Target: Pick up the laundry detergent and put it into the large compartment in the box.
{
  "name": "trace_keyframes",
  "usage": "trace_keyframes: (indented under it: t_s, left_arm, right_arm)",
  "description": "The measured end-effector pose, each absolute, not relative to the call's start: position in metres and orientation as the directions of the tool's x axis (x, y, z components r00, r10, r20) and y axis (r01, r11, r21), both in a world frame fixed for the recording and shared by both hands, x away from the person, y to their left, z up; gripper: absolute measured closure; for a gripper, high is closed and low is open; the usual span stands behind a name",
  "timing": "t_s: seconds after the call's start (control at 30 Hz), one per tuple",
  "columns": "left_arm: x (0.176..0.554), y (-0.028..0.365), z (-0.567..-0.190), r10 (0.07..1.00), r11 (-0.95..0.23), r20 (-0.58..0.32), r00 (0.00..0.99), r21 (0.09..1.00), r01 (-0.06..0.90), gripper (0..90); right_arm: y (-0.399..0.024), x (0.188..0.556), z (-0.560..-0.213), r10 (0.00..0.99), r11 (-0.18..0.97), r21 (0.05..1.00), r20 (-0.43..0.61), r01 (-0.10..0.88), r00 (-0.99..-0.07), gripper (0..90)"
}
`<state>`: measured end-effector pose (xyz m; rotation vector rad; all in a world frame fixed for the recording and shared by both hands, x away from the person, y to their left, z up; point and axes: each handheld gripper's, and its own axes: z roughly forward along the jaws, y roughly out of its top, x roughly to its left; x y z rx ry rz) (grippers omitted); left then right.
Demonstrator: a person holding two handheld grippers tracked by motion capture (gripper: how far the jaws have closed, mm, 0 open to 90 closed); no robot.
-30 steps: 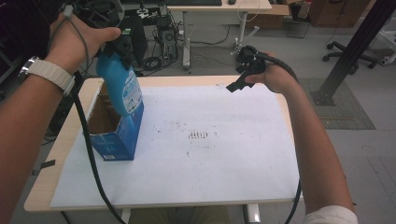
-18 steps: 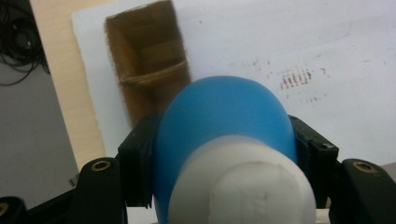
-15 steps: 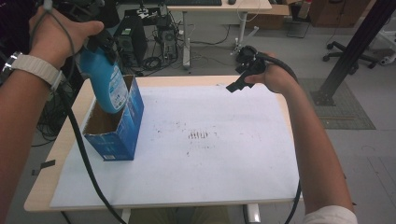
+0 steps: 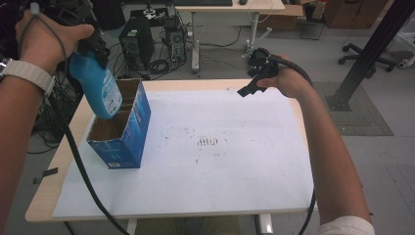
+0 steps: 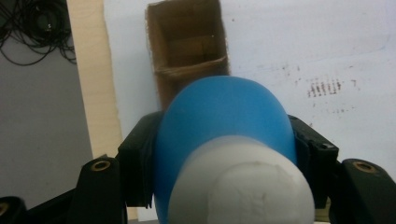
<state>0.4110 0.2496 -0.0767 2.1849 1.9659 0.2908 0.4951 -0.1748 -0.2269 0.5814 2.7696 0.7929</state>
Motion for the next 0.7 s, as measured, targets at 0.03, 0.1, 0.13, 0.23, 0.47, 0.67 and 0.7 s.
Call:
trace_keyframes:
  t_s: [0.03,0.1,0.13,0.23,0.47,0.67,0.7]
  left_arm:
    - [0.411,0.251,-0.078,0.995,-0.100,0.020,0.098,0.266,0.959,37.2]
    - [0.412,0.253,-0.081,0.995,-0.096,0.018,0.094,0.265,0.959,37.2]
    - [0.412,0.255,-0.082,0.996,-0.094,0.019,0.092,0.265,0.960,37.2]
    - [0.413,0.257,-0.087,0.996,-0.087,0.017,0.085,0.261,0.961,37.2]
    - [0.414,0.261,-0.099,0.996,-0.083,0.009,0.084,0.254,0.964,37.2]
    - [0.415,0.263,-0.110,0.997,-0.079,0.004,0.081,0.250,0.965,37.2]
    - [0.416,0.263,-0.112,0.997,-0.078,0.006,0.079,0.246,0.966,37.2]
  right_arm:
    - [-0.175,0.495,-0.227,0.423,0.779,0.543,-0.084,0.315,-0.902,9.1]
    - [-0.175,0.495,-0.227,0.423,0.779,0.542,-0.084,0.315,-0.902,9.1]
    - [-0.175,0.495,-0.227,0.424,0.779,0.543,-0.085,0.315,-0.902,9.0]
    - [-0.175,0.495,-0.227,0.425,0.778,0.543,-0.084,0.317,-0.901,9.1]
    - [-0.175,0.495,-0.227,0.425,0.779,0.541,-0.084,0.317,-0.901,9.1]
    - [-0.174,0.495,-0.228,0.426,0.780,0.539,-0.084,0.318,-0.901,9.1]
    - [-0.174,0.495,-0.228,0.426,0.779,0.540,-0.084,0.318,-0.901,9.0]
